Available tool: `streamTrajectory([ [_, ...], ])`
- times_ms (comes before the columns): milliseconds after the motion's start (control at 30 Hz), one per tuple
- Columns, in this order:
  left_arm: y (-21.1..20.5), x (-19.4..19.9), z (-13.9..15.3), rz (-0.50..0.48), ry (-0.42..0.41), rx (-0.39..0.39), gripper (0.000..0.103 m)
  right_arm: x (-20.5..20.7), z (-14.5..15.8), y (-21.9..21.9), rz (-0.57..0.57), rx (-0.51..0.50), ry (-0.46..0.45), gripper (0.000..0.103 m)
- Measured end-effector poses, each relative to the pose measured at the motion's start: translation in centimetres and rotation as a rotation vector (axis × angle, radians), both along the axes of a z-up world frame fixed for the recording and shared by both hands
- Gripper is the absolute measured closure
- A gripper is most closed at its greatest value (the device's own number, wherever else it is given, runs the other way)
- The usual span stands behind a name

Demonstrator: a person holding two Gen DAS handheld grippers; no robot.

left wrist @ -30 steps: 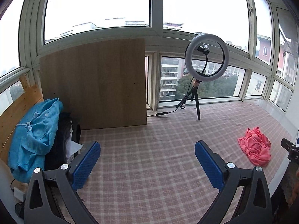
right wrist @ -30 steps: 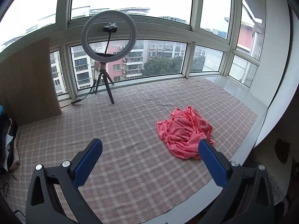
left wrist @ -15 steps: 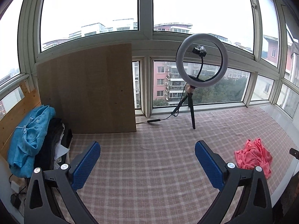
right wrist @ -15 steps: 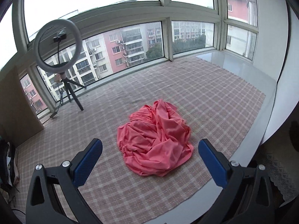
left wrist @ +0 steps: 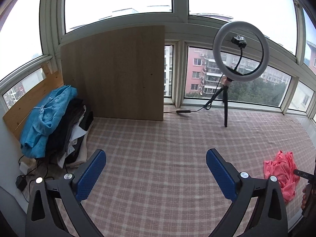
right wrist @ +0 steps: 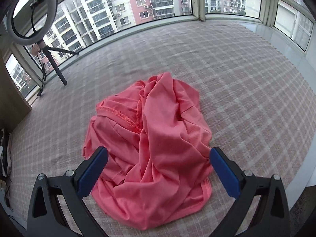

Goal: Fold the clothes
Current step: 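Grasp the pink T-shirt with the right gripper while the left gripper grasps another edge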

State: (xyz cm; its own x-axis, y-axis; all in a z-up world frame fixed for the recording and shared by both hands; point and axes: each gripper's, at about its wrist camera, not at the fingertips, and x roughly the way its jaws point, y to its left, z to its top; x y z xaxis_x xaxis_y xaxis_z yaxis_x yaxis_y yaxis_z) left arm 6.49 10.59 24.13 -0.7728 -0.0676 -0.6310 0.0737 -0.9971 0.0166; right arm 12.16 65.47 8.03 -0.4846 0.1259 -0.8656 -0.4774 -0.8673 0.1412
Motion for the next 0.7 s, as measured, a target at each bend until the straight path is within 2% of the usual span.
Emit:
streamTrajectory([
  [167, -2.4, 0.5, 0.0, 0.069, -0.019, -0.009, 0.001, -2.8, -3.9, 0.2, 0.043, -0.078, -0.085, 0.002],
  [233, -3.3, 0.5, 0.2, 0.088, -0.016, -0.016, 0.001, -3.0, -4.4, 0.0, 0.065, -0.101, -0.091, 0.027],
  [267, -3.9, 0.5, 0.3, 0.096, -0.014, -0.019, 0.001, -3.0, -4.4, 0.0, 0.07, -0.126, -0.083, 0.056],
  [300, -4.4, 0.4, 0.4, 0.101, -0.012, -0.018, 0.001, -2.9, -4.3, 0.1, 0.07, -0.152, -0.07, 0.079],
  [333, -4.9, 0.2, 0.5, 0.104, -0.009, -0.015, 0.001, -2.6, -3.9, 0.5, 0.055, -0.184, -0.047, 0.086],
  [433, -6.4, 0.0, 0.6, 0.105, -0.001, -0.003, 0.001, -1.1, -1.8, 1.1, -0.004, -0.276, 0.059, 0.09],
  [533, -7.7, -0.2, 0.2, 0.102, -0.014, 0.016, 0.001, 0.0, 2.1, -0.3, -0.002, -0.307, 0.188, 0.091],
  [700, -11.0, 0.7, -1.5, 0.126, -0.045, 0.036, 0.001, -0.7, 9.7, -6.4, 0.084, -0.307, 0.364, 0.091],
])
